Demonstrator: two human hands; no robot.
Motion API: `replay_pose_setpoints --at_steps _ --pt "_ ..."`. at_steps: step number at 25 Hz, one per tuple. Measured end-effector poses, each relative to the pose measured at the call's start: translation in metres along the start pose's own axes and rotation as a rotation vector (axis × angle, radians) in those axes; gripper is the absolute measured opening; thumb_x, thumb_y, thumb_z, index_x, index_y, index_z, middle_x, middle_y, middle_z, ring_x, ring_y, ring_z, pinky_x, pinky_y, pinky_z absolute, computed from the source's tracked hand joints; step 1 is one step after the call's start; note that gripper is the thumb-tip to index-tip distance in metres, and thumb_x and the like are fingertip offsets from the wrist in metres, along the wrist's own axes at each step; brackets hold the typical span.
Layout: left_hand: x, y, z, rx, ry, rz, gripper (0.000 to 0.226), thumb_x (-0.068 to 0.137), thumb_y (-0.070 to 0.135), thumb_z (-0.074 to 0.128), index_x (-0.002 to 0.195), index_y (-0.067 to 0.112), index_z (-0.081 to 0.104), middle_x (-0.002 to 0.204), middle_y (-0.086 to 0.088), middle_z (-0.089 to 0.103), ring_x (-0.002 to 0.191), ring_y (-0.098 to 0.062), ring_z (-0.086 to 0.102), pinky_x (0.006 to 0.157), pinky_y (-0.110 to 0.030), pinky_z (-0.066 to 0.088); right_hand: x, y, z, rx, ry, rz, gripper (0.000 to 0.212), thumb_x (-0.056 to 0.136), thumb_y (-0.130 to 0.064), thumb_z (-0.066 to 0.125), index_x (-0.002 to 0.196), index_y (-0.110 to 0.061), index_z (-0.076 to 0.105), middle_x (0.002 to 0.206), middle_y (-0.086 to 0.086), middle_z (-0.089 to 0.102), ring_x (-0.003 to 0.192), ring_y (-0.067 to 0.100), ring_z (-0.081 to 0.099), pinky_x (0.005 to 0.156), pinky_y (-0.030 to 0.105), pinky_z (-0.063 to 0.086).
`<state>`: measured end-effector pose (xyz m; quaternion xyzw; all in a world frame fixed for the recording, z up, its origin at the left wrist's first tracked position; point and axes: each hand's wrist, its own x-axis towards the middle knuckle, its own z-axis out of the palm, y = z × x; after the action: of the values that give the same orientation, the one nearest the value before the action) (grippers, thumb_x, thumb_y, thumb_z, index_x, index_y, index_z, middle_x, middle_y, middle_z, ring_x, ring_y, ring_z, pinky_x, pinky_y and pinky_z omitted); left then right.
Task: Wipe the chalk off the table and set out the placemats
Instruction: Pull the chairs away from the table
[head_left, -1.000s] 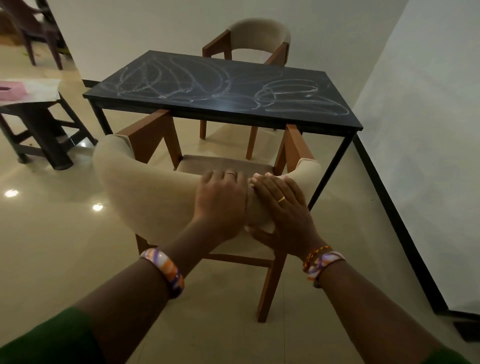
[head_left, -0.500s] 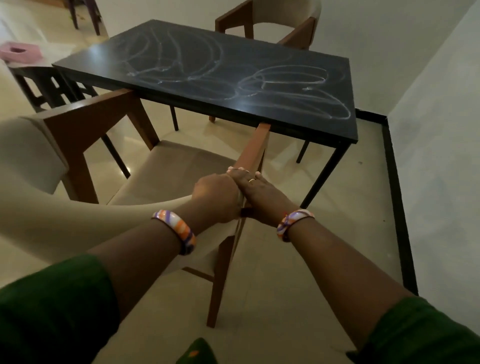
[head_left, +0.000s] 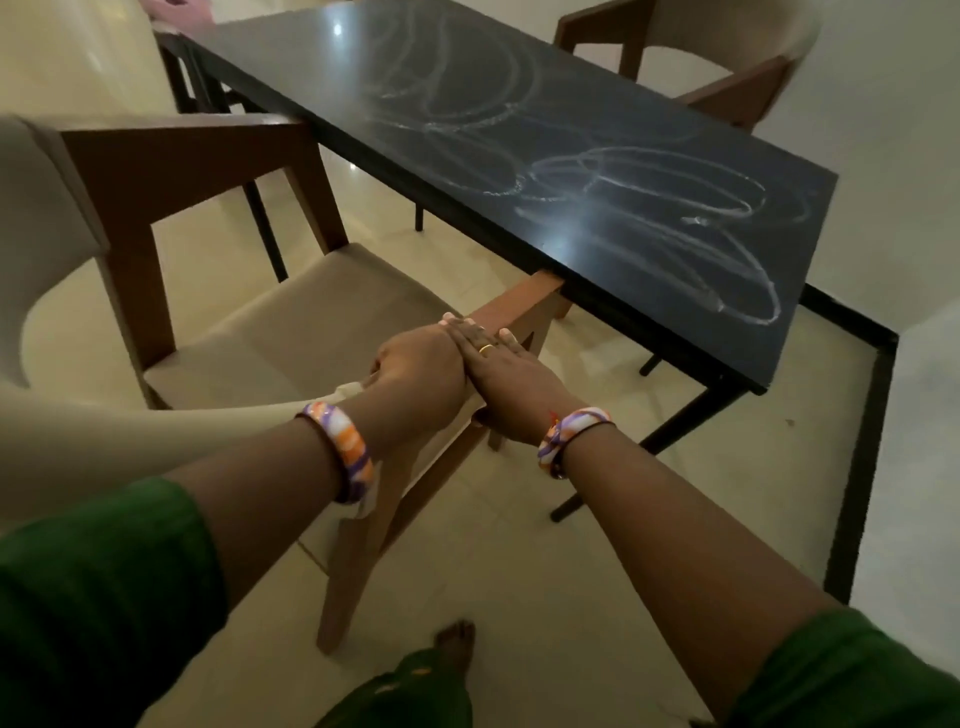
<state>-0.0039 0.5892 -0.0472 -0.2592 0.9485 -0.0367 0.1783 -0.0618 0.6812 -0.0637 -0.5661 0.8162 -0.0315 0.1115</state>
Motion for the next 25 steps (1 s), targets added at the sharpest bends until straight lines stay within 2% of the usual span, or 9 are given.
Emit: replay_pose_setpoints --at_steps 4,6,9,11,13,16,20,23,25 --pt "0.033 0.022 -0.008 -0.029 0.092 0.006 0.024 0.093 0.021 0.052 0.113 0.007 0.053 0.103 -0.008 0.055 0.082 -0.019 0.059 0.064 -0.026 0.045 0.007 0.060 -0.016 -0.031 -0.060 -0.054 0.093 0.085 -0.012 0.066 0.153 -0.020 0.003 0.160 0.001 0.004 0.147 0.018 0.006 0.117 0.034 0.003" --pt "0.057 0.037 -0.017 -0.184 0.119 -0.043 0.036 0.094 0.036 0.048 0.118 0.008 0.051 0.102 -0.007 0.056 0.083 -0.019 0.059 0.062 -0.026 0.043 -0.001 0.098 -0.033 -0.054 -0.073 -0.057 0.073 0.092 -0.018 0.058 0.152 -0.019 0.015 0.157 0.004 0.023 0.143 0.021 0.023 0.116 0.035 0.016" --pt "0.084 0.082 -0.040 -0.348 0.338 -0.097 0.057 0.095 0.048 0.037 0.138 0.012 0.031 0.128 -0.013 0.050 0.106 -0.026 0.057 0.073 -0.033 0.046 -0.026 0.170 -0.069 -0.054 -0.048 -0.028 0.049 0.099 -0.027 0.046 0.145 -0.023 0.034 0.134 0.005 0.054 0.122 0.022 0.052 0.095 0.032 0.043" --pt "0.101 0.126 -0.075 -0.464 0.490 -0.005 0.057 0.095 0.043 0.039 0.142 0.012 0.026 0.133 -0.013 0.048 0.113 -0.028 0.054 0.084 -0.036 0.046 -0.038 0.227 -0.091 -0.061 -0.007 0.001 0.042 0.099 -0.031 0.044 0.141 -0.025 0.042 0.127 0.005 0.059 0.115 0.021 0.055 0.090 0.033 0.047" --pt "0.128 0.182 -0.110 -0.449 0.553 0.194 0.051 0.095 0.036 0.043 0.139 0.014 0.032 0.127 -0.010 0.054 0.109 -0.026 0.057 0.086 -0.037 0.048 -0.046 0.294 -0.106 -0.044 0.053 0.008 0.038 0.099 -0.033 0.045 0.136 -0.025 0.048 0.126 0.004 0.060 0.114 0.020 0.056 0.093 0.034 0.046" --pt "0.174 0.271 -0.145 -0.383 0.507 0.415 0.031 0.095 0.030 0.043 0.122 0.020 0.053 0.104 -0.004 0.064 0.090 -0.023 0.062 0.074 -0.034 0.047 -0.067 0.394 -0.122 -0.030 0.070 -0.027 0.035 0.099 -0.032 0.044 0.133 -0.025 0.052 0.121 0.003 0.062 0.107 0.017 0.058 0.082 0.021 0.040" --pt "0.235 0.386 -0.182 -0.372 0.485 0.476 0.028 0.096 0.026 0.039 0.100 0.013 0.063 0.079 -0.004 0.061 0.070 -0.020 0.058 0.063 -0.027 0.045 -0.111 0.527 -0.151 -0.055 0.019 -0.021 0.033 0.099 -0.031 0.044 0.129 -0.026 0.056 0.120 -0.002 0.063 0.106 0.015 0.058 0.077 0.021 0.038" --pt "0.279 0.446 -0.210 -0.406 0.496 0.485 0.022 0.096 0.023 0.042 0.097 0.015 0.063 0.075 0.001 0.056 0.064 -0.014 0.051 0.057 -0.016 0.035 -0.117 0.616 -0.171 -0.029 0.007 0.044 0.033 0.098 -0.034 0.046 0.128 -0.024 0.057 0.116 -0.002 0.065 0.104 0.013 0.058 0.070 0.018 0.035" --pt "0.310 0.468 -0.225 -0.397 0.501 0.473 0.022 0.096 0.023 0.043 0.098 0.015 0.063 0.074 0.001 0.055 0.063 -0.012 0.050 0.057 -0.016 0.036 -0.104 0.662 -0.178 -0.009 0.019 0.035 0.033 0.098 -0.034 0.048 0.127 -0.023 0.059 0.114 -0.002 0.066 0.101 0.011 0.059 0.061 0.010 0.029"
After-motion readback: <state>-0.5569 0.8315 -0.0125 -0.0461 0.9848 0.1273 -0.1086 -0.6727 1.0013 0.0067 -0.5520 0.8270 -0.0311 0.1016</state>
